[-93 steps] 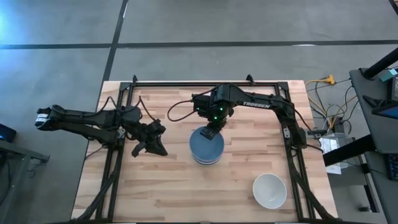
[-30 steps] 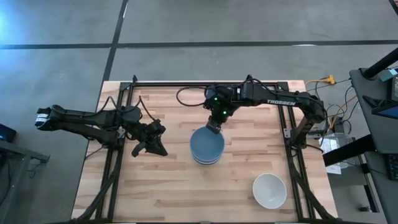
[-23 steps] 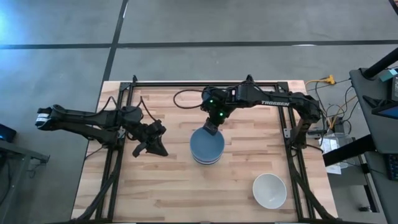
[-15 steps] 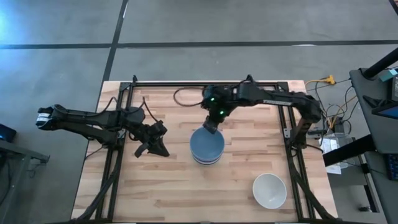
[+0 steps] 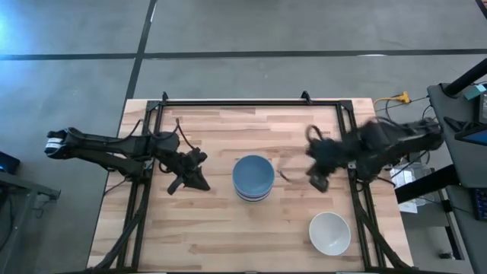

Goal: Nest bowls inside each other
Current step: Stack the white bowl on the blue bowl

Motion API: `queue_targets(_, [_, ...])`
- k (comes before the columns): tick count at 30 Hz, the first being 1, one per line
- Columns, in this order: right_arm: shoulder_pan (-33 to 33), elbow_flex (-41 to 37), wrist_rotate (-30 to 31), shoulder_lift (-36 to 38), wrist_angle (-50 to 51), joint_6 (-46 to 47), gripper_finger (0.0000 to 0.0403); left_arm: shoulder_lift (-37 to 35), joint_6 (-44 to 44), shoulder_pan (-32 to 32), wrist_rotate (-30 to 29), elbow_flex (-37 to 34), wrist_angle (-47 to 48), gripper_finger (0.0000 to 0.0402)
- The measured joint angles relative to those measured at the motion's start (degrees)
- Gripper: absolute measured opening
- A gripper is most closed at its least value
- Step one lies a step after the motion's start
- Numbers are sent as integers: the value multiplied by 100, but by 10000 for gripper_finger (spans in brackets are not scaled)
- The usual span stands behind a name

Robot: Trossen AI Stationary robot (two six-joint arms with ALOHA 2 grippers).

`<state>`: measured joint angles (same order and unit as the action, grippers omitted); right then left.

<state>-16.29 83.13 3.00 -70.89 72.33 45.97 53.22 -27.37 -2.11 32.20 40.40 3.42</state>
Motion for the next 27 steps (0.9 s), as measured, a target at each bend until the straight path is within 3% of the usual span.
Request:
queue_targets(5, [-1556, -1223, 313, 792, -321, 2704, 23, 198, 393, 23, -534, 0, -1, 0])
queue_targets(10, [-2864, -2054, 316, 735, -1063, 4081, 84, 376, 388, 26, -575, 20, -6, 0])
queue_targets(14, [-3378, -2383, 308, 281, -1123, 4438, 139, 439, 388, 26, -575, 20, -10, 0])
queue_targets(18, [-3421, -2515, 275, -93, -1051, 4464, 178, 444, 388, 26, -574, 20, -16, 0])
queue_targets(27, [-3318, -2811, 236, -620, -823, 4097, 183, 417, 386, 59, -570, 20, -6, 0])
